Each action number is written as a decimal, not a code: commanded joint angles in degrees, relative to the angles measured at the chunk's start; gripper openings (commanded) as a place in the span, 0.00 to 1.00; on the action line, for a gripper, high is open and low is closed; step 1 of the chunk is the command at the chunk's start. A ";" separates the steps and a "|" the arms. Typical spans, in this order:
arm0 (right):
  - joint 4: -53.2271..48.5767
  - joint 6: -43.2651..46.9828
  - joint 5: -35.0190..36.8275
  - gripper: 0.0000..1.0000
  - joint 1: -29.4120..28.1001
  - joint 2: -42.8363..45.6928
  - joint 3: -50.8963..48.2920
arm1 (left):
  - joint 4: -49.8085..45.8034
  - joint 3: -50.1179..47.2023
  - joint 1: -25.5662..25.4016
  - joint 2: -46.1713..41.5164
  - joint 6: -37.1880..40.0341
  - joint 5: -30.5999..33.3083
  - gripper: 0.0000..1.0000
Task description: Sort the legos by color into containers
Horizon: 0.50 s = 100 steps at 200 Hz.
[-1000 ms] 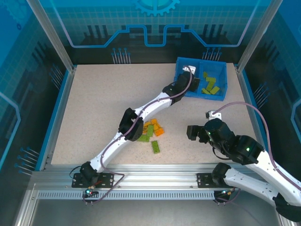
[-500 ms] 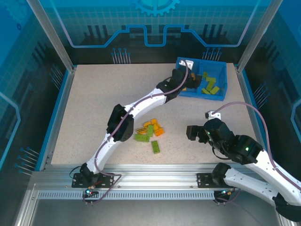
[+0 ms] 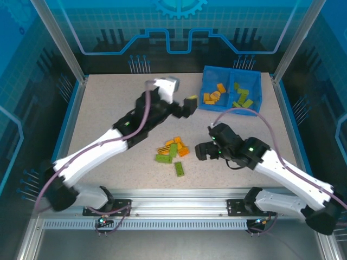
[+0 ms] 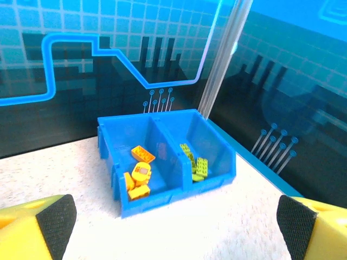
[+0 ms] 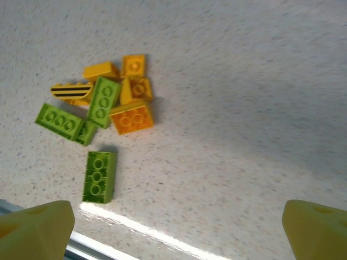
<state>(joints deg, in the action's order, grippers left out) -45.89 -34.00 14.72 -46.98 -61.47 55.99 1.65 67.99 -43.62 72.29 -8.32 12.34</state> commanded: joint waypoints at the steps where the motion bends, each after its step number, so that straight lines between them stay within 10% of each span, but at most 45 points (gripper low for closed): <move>1: 6.08 1.07 -7.04 0.99 -1.33 -6.25 0.76 | -6.13 -9.09 0.00 -11.62 7.69 -3.49 0.99; 100: 12.75 -5.73 -6.90 0.86 -14.37 -31.72 3.51 | -40.80 -22.81 -0.01 -40.99 32.43 -15.52 0.99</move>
<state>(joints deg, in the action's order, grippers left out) -35.03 -37.43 8.32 -58.96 -89.38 57.06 -32.01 48.71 -43.62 33.74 17.41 -0.43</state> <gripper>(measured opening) 0.883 0.986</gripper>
